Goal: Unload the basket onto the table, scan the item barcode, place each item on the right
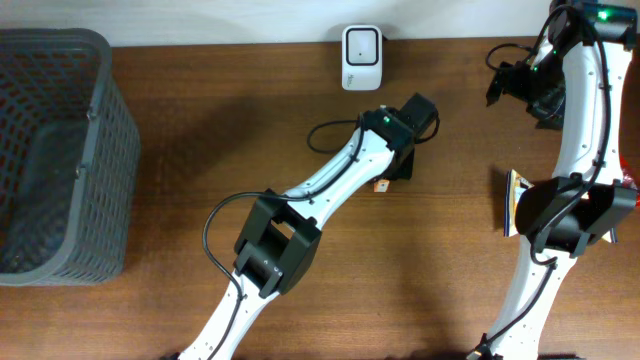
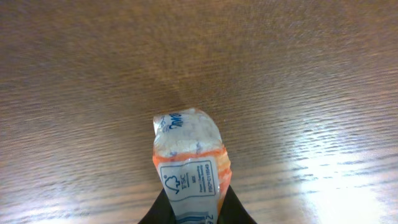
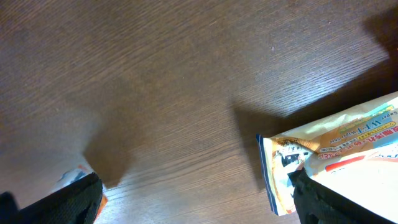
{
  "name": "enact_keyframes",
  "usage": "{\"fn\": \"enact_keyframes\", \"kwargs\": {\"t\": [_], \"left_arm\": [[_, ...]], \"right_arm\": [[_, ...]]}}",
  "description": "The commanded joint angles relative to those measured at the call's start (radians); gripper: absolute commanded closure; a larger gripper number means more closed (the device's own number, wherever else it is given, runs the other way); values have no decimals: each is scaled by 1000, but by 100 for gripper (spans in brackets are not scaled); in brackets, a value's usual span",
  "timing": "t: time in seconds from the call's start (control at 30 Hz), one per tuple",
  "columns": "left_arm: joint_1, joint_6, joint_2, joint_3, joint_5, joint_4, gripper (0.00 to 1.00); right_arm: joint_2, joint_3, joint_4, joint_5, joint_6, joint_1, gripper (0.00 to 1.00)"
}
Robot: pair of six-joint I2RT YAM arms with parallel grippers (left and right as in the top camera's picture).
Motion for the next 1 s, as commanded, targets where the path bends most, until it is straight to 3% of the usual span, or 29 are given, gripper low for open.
{"fn": "enact_keyframes", "kwargs": {"t": [0.0, 0.2, 0.27, 0.33, 0.5, 0.67, 0.8, 0.97], "left_arm": [[37, -2, 4, 127, -15, -78, 90], [102, -2, 4, 203, -5, -140, 85], [134, 3, 4, 203, 83, -146, 85], [169, 39, 3, 209, 218, -146, 87], [332, 97, 2, 229, 718, -142, 87], [452, 240, 2, 229, 1021, -162, 87], [482, 292, 2, 229, 1170, -157, 87], [483, 292, 2, 229, 1264, -99, 85]], "right_arm": [[-12, 13, -2, -5, -5, 0, 2], [-12, 13, -2, -5, -5, 0, 2], [-12, 13, -2, -5, -5, 0, 2], [-12, 13, -2, -5, -5, 0, 2], [-12, 13, 21, -10, 25, 0, 2], [-12, 13, 28, -24, 24, 0, 2], [3, 5, 58, -242, 2, 13, 2], [25, -72, 82, -640, -188, 78, 2]]}}
